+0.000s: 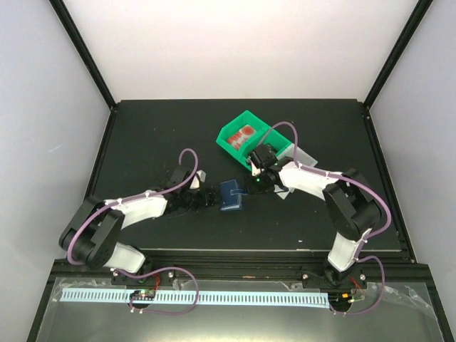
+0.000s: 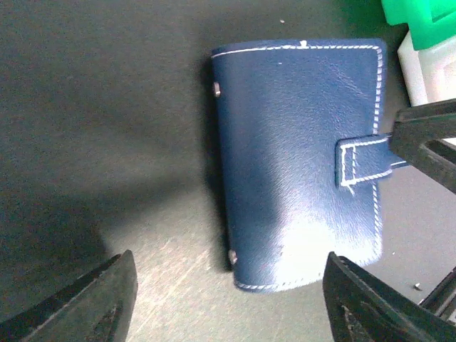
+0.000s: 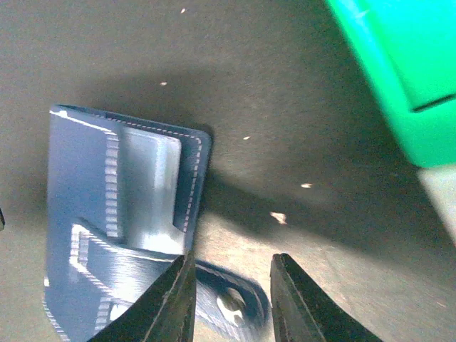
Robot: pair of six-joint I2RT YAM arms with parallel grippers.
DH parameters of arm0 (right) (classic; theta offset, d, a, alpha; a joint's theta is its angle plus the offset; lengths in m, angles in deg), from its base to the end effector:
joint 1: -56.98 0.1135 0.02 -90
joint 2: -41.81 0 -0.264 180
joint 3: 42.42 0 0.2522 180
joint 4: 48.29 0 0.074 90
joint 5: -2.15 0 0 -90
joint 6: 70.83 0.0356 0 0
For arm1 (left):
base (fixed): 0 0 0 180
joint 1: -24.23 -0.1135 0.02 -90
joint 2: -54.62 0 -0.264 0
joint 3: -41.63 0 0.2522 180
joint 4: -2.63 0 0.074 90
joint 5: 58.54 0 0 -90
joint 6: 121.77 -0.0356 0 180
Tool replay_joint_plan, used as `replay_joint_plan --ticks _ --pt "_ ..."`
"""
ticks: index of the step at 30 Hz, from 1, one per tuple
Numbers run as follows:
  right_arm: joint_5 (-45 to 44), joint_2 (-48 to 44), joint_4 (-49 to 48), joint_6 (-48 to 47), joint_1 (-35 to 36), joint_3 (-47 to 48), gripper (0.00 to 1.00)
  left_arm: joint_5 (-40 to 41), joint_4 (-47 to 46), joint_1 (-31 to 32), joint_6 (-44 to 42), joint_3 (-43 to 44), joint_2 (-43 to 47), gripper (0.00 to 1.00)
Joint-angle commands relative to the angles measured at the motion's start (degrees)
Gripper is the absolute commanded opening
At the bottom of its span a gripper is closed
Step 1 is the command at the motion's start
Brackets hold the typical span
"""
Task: Put the credit cards into the card holder
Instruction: Close the card holder at the center of the board.
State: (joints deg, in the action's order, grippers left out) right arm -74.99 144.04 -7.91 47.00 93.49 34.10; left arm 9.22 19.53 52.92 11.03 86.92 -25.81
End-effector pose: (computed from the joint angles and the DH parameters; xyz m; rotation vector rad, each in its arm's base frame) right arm 0.2744 0.2129 0.1627 -0.2832 2.8341 0.5926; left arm 0.2112 -0.1309 0.1443 -0.1484 2.6640 -0.9595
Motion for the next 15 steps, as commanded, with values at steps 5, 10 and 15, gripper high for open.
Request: replay_joint_plan --ticks 5,10,15 --pt "-20.74 -9.03 4.47 1.38 5.51 1.52 0.42 -1.22 -0.64 2.48 1.64 6.85 -6.53 0.63" --pt "-14.77 -7.83 3.36 -1.1 8.35 3.87 0.46 2.61 3.99 3.03 1.78 8.34 -8.72 0.54" --pt "-9.52 -4.17 2.41 -1.97 11.37 6.73 0.38 4.46 7.88 3.96 1.24 10.43 -12.05 0.5"
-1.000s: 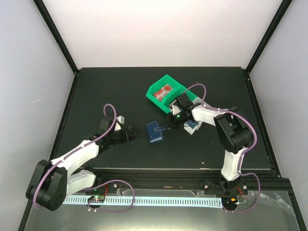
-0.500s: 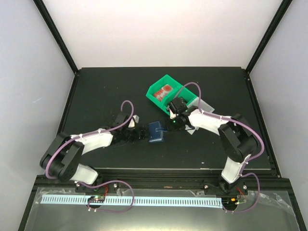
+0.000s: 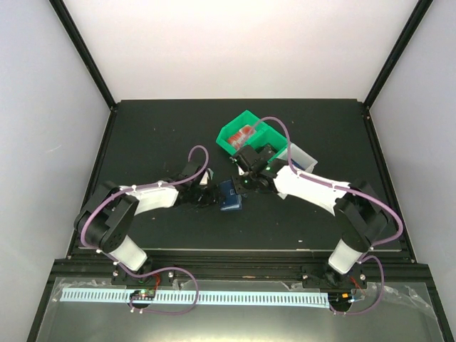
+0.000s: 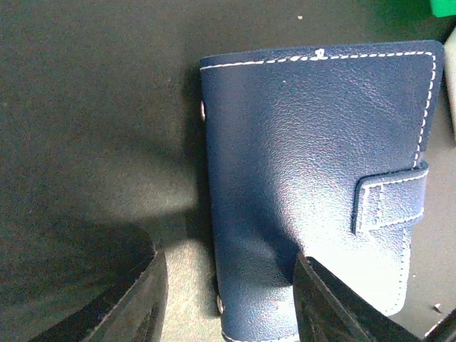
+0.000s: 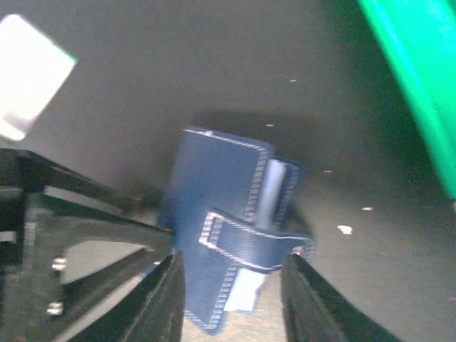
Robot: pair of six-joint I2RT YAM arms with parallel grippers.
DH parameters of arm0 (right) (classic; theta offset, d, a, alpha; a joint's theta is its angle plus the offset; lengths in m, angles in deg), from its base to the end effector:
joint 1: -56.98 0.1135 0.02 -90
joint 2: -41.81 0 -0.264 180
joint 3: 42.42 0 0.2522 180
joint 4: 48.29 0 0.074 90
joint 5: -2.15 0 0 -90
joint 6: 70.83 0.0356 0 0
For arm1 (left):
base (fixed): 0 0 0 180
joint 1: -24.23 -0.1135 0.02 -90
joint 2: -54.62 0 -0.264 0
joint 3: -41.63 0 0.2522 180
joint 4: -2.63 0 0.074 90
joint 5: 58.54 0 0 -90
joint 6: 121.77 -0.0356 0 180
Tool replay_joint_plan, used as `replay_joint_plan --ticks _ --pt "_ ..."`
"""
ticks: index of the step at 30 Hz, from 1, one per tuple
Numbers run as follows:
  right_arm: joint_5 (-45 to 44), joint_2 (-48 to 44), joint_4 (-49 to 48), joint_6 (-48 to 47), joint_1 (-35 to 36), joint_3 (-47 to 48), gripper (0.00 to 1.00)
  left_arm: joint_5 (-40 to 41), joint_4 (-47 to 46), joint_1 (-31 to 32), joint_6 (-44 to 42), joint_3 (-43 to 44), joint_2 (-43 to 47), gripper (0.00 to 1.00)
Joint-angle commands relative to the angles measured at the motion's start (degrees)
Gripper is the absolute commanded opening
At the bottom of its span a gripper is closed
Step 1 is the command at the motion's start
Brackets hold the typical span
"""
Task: Put the credit cards into the card holder
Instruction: Close the card holder at the center of the board.
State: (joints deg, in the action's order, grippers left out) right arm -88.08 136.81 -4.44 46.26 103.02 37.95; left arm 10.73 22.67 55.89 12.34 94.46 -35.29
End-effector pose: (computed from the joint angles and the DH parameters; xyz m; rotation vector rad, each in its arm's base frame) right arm 0.2391 0.2478 0.2194 -0.4368 2.6267 0.4434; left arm 0.2309 -0.1572 0.1353 -0.1516 2.7667 -0.9008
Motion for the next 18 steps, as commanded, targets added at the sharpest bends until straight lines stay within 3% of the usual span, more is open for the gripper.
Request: replay_joint_plan --ticks 1,5,18 --pt "3.35 4.26 -0.02 -0.86 1.96 3.81 0.31 3.2 5.39 1.15 -0.02 3.19 -3.08 0.5" --pt "-0.66 9.18 3.53 0.65 1.99 5.97 0.21 3.75 5.86 1.41 0.52 3.24 -4.13 0.5" --pt "-2.73 15.92 2.71 2.55 1.93 3.93 0.21 2.25 3.89 1.45 2.67 2.68 -4.94 0.54"
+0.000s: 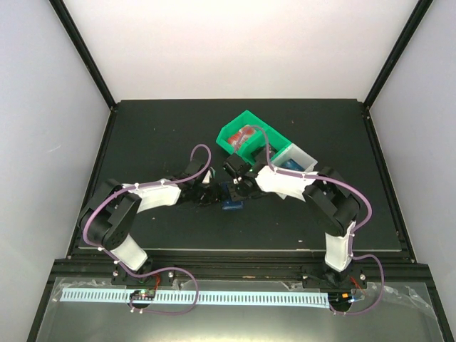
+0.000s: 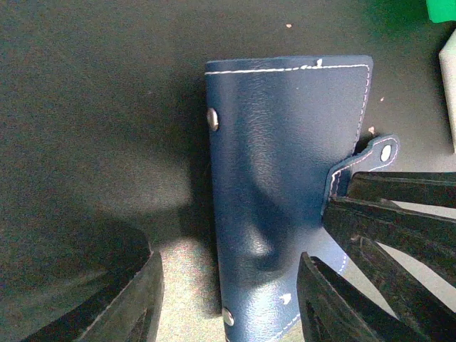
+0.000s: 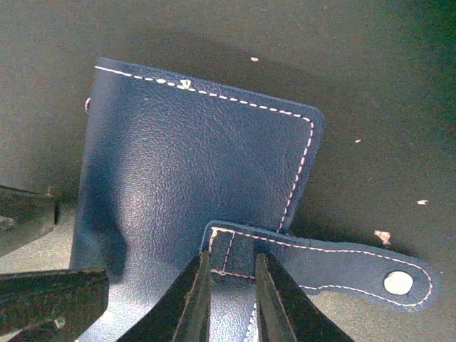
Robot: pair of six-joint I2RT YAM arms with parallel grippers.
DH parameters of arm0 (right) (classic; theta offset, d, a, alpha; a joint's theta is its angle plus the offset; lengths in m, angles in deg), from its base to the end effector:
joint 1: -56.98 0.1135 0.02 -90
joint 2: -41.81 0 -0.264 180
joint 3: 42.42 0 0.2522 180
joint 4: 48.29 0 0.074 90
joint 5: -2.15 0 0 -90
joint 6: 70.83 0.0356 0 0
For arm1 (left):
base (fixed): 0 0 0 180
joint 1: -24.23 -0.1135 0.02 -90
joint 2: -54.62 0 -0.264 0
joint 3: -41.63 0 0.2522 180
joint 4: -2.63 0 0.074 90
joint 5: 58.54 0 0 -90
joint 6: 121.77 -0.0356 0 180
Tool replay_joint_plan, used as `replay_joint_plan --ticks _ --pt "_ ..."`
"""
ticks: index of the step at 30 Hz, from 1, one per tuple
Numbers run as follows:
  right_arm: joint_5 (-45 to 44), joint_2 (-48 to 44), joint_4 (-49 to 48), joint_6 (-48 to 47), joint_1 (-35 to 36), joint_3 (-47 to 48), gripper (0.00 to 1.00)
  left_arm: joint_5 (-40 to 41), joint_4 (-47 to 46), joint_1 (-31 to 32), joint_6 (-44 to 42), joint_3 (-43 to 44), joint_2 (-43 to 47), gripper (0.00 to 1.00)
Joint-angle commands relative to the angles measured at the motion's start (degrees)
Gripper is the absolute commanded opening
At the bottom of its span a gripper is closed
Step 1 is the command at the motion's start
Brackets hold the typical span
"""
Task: Put the credit cards into the card holder
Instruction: Close the card holder at the center of the board.
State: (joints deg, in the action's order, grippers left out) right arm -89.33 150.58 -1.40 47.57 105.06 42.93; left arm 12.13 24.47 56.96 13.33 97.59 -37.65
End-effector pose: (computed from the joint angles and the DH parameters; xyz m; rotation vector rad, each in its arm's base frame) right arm 0.2501 0.2771 0.1600 -0.4796 2.8021 0.2765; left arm 0.2380 -0.1670 0.1366 -0.1657 2.7860 -0.8690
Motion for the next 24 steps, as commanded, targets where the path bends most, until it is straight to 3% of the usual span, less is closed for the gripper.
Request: replay_joint_plan --ticks 1,5,11,15,24 --pt "-0.95 2.63 -0.63 1.33 -0.16 -1.48 0.21 0.5 1.6 0.35 2.08 -0.45 -2.83 0.55" --pt "1.64 2.7 -2.87 1.84 -1.62 -4.45 0.21 -2.57 -1.1 0.34 4.18 -0.58 -4.15 0.55" --pt "12.28 1.96 -9.54 0.46 -6.48 -10.56 0.21 -7.28 -6.81 0.4 7.44 -1.03 -6.22 0.51" --pt "20.11 2.23 -13.49 -0.62 -8.45 -13.02 0.21 -5.94 -7.24 0.18 4.63 0.44 -6.8 0.46" --pt "25.7 -4.12 -16.66 -2.96 -12.51 -15.1 0.22 -7.68 -8.2 -0.67 -6.56 2.99 -5.4 0.08"
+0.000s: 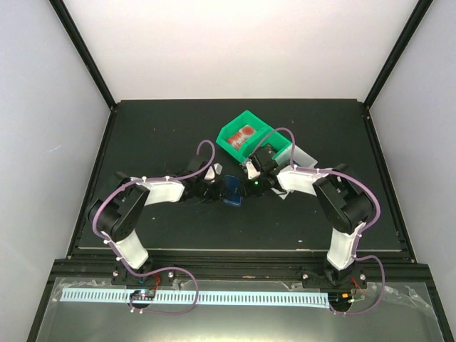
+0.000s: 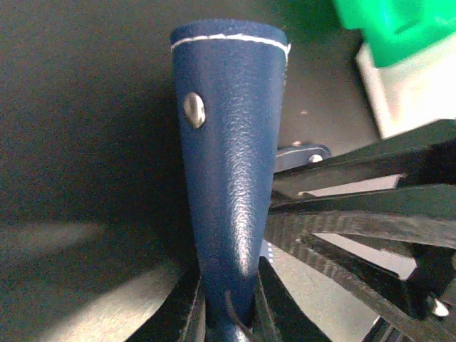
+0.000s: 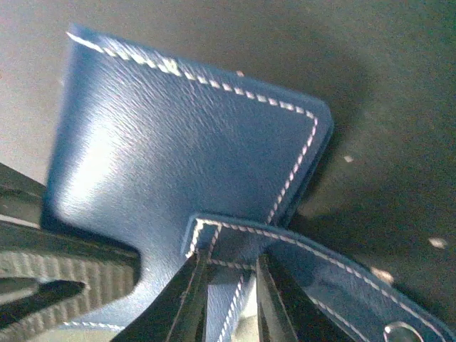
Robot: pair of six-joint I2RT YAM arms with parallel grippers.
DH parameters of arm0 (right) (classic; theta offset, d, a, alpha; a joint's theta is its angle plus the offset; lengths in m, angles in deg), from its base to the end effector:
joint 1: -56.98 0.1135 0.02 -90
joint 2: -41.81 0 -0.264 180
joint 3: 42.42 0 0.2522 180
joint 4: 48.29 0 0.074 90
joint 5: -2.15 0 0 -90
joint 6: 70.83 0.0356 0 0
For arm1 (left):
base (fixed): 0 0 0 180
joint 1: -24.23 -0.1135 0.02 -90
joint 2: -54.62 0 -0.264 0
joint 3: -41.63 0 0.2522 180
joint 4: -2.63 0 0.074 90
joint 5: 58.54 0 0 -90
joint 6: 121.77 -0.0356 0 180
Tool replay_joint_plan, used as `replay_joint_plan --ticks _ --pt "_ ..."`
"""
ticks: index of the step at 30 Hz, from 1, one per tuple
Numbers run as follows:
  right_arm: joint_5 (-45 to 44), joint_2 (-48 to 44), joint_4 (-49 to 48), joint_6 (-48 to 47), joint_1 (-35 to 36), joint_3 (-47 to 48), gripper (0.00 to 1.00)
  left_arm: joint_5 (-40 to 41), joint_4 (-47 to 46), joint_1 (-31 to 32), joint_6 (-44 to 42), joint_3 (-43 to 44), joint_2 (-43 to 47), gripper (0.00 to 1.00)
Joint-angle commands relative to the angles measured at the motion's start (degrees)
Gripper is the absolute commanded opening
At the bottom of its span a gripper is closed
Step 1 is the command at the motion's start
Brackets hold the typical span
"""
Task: Put the credit cards into the card holder
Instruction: Close the card holder at the center of the board.
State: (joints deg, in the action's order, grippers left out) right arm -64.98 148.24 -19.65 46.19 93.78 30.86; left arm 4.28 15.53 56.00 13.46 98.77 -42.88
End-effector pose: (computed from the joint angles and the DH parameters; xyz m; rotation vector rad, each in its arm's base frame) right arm 0.2770 0.2245 0.1347 -0.3816 2.7858 0.8552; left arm 0.2549 -0.1770 0.1272 -0.1021 2.7323 -1.0790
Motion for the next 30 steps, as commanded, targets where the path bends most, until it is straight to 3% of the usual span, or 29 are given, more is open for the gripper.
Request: replay_joint_plan --ticks 1,8,14,17,25,27,30 --pt "1.68 -3.72 1.66 -1.9 -1.76 -3.21 0.23 -0.37 0.96 0.33 -8.24 2.04 0.6 0.02" --pt "4.21 -21.76 0.6 -7.99 -5.03 -4.38 0.4 -4.03 5.81 0.55 -19.89 3.0 11.63 0.01" --pt "5.48 -34.87 -3.78 -15.32 -5.06 -5.6 0.78 -9.59 6.71 0.69 -25.5 3.46 23.26 0.02" --pt "5.35 -37.8 -4.88 -17.63 -5.07 -5.01 0.88 -12.1 6.66 0.88 -28.22 3.83 28.98 0.01" --pt "19.83 -39.09 -0.31 -24.93 -5.07 -2.26 0.89 -18.22 3.34 0.86 -31.71 3.72 36.29 0.02" --pt "22.73 -39.1 0.1 -25.05 -5.07 -1.76 0.83 -19.53 2.37 0.91 -32.02 3.28 37.21 0.02" --pt "27.69 -39.0 -1.04 -24.18 -5.07 -1.32 0.62 -19.4 1.63 0.9 -32.06 2.39 38.56 0.02"
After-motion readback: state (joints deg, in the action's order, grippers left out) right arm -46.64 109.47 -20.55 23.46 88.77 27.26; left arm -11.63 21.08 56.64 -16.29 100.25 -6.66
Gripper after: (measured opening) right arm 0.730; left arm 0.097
